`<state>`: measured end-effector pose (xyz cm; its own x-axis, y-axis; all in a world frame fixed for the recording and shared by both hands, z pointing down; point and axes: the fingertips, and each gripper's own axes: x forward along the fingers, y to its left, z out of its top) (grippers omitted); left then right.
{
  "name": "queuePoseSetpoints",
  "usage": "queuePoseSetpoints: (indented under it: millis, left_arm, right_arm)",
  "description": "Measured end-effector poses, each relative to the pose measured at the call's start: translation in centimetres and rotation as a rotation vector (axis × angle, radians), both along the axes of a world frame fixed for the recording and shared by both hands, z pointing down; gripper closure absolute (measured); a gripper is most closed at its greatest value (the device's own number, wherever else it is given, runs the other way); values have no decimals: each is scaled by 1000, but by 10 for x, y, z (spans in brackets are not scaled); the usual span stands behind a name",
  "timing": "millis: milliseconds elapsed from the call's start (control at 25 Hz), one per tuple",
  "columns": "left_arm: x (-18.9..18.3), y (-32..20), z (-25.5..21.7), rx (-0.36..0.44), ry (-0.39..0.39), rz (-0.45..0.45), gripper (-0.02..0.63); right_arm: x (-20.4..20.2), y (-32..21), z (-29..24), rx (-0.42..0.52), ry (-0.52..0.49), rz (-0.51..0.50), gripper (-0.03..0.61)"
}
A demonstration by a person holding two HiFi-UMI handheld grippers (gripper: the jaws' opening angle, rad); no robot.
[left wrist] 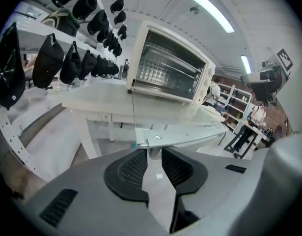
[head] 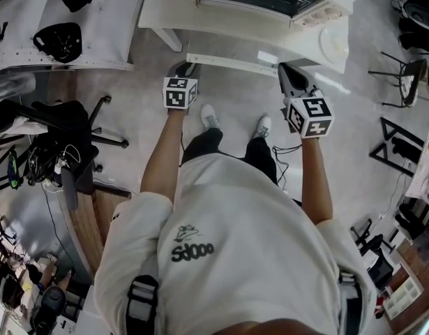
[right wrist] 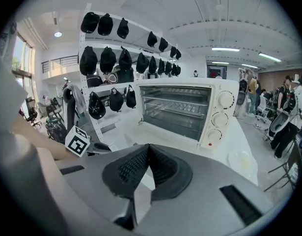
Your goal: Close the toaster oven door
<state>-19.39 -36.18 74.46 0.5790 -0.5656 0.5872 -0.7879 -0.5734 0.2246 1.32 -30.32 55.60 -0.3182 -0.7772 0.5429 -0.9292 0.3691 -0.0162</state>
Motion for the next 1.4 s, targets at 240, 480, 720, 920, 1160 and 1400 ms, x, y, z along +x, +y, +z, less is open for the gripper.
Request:
queuePoseSetpoints:
  millis: [240, 480, 720, 920, 1160, 1400]
  left_arm:
    - [3, 2, -42, 97, 24, -12, 522]
    - [3, 2, -66, 155, 17, -20, 526]
    - [4, -1, -104, 225, 24, -39, 526]
    - [9, -11, -145, 283, 22, -45, 526]
    - [15, -36, -193, 357, 65, -59, 526]
    - [24, -60, -225, 382, 48, -43, 526]
  right_arm:
    - [-4, 8, -13, 46, -1, -10, 569]
    - [-5, 9, -29, 96, 6, -17, 569]
    - [-2, 6, -52, 151, 4, -14, 569]
    - [7, 6, -64, 187, 4, 16, 569]
    - [8, 8, -79, 229, 29, 20, 569]
    - [12, 11, -96, 261, 26, 33, 569]
